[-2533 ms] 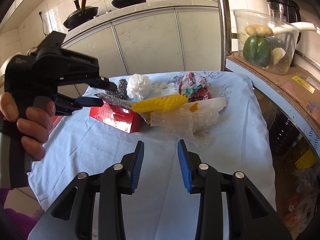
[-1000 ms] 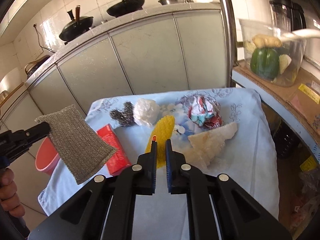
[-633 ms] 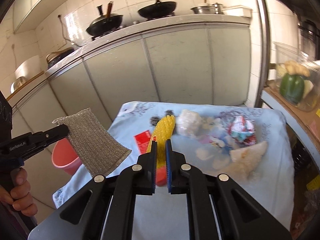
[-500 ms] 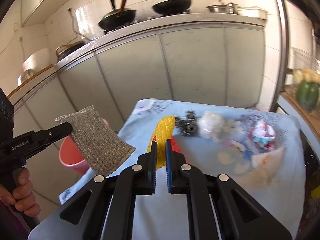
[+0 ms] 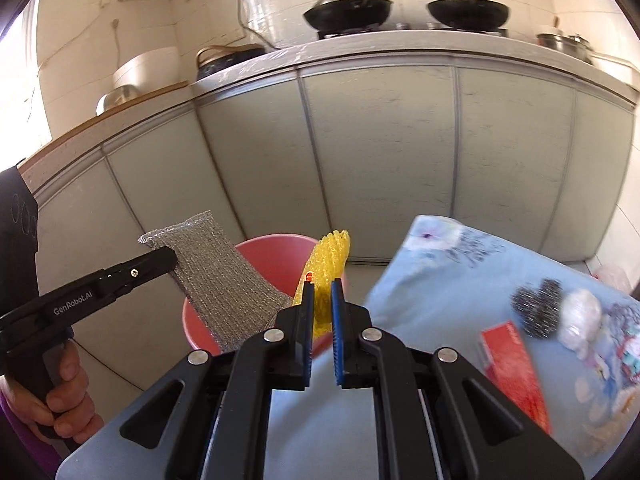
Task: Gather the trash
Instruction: 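Carry both items over the pink bucket and open both grippers to drop them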
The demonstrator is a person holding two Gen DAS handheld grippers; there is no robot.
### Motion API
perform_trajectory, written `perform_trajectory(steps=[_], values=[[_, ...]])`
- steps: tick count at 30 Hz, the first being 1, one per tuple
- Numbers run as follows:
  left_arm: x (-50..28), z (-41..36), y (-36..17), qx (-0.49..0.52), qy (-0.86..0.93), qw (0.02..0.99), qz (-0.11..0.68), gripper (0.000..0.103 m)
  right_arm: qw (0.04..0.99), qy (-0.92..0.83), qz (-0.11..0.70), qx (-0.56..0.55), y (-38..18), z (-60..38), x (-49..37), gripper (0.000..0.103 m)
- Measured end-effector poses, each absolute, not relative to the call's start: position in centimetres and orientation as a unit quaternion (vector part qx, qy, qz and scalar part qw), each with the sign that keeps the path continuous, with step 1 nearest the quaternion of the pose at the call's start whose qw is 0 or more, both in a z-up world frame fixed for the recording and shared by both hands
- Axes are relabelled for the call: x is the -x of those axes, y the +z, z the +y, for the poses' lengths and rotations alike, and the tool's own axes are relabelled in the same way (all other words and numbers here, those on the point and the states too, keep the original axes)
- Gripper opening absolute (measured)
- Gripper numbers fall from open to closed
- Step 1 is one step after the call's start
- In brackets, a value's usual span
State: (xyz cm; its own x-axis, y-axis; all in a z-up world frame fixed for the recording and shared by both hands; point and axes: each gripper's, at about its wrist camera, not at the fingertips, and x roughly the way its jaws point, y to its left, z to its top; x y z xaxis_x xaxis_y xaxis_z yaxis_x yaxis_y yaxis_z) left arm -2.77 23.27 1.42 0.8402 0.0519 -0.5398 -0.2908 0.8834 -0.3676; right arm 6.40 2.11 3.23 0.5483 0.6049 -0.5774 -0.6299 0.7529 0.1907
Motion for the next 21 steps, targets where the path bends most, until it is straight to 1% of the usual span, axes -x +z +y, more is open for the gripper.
perform_trajectory(steps=[10, 16, 20, 21], values=[[2.8, 26.3, -1.4, 0.203, 0.158, 0.923, 0.285, 0.005, 0.866, 0.367, 0.334, 0.060, 0.9, 8.6, -7.1, 0.008], [2.1, 27.1, -2.9, 0.199, 0.170, 0.917, 0.302, 0.005, 0.860, 0.361, 0.356, 0.063, -0.8, 9.9, -8.2, 0.009], [1.9, 27.4, -3.3, 0.203, 0.175, 0.912, 0.311, 0.007, 0.848, 0.362, 0.380, 0.067, -1.6, 10.3, -8.7, 0.010], [1.8, 27.4, -3.4, 0.206, 0.176, 0.911, 0.312, 0.009, 0.847, 0.363, 0.383, 0.067, -1.7, 10.3, -8.7, 0.012]])
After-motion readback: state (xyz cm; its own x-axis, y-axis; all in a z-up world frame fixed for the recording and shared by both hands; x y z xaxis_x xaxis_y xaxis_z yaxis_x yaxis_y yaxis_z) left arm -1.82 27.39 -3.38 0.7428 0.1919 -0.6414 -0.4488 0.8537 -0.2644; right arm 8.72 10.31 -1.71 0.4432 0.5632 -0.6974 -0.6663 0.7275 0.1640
